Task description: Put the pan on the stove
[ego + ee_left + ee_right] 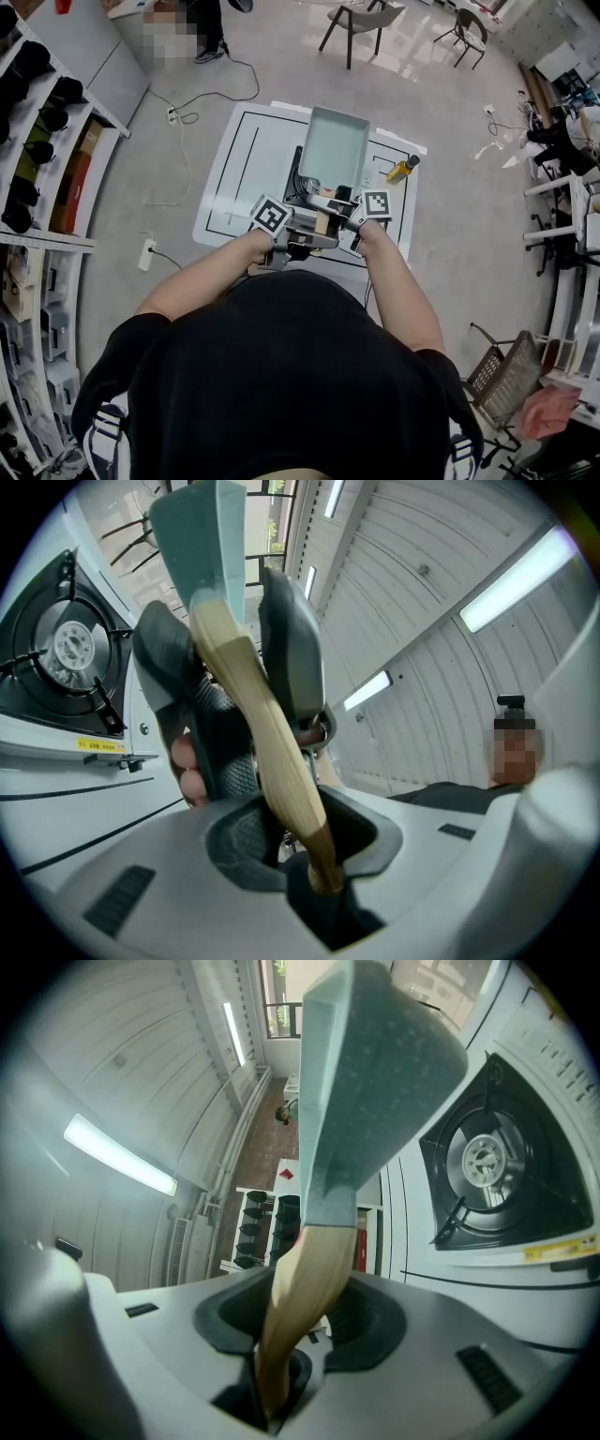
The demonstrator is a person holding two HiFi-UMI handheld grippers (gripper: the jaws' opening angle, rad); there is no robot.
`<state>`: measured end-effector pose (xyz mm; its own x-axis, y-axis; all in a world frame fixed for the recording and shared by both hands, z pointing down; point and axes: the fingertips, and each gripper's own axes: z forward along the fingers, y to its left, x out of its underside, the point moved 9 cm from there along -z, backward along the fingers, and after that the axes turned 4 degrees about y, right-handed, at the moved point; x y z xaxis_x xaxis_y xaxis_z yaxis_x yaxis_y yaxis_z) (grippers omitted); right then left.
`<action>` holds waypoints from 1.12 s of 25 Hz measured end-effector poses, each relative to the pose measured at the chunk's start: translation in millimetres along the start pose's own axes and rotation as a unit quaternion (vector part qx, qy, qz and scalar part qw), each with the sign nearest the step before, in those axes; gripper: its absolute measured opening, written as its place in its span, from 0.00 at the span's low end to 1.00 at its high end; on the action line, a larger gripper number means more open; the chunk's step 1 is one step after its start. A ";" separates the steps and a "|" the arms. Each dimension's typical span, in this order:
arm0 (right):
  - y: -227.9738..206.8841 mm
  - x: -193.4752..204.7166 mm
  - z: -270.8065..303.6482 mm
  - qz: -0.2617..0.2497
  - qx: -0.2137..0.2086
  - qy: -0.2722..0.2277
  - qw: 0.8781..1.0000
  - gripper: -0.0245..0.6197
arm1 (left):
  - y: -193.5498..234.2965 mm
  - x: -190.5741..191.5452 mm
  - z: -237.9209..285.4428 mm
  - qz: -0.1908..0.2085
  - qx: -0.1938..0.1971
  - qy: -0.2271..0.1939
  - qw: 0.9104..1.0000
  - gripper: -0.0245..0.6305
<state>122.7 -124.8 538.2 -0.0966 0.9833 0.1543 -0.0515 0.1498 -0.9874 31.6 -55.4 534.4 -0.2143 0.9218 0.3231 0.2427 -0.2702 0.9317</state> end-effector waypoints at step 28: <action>26.9 2.4 23.7 -0.018 0.010 -0.047 0.999 0.27 | -26.0 -5.7 -27.8 0.026 0.015 0.057 0.998 0.19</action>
<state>97.5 -120.8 512.9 -0.1865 0.9635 0.1923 -0.0768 0.1809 -0.9805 0.2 -61.4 512.9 -0.3069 0.8688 0.3885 0.2842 -0.3059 0.9086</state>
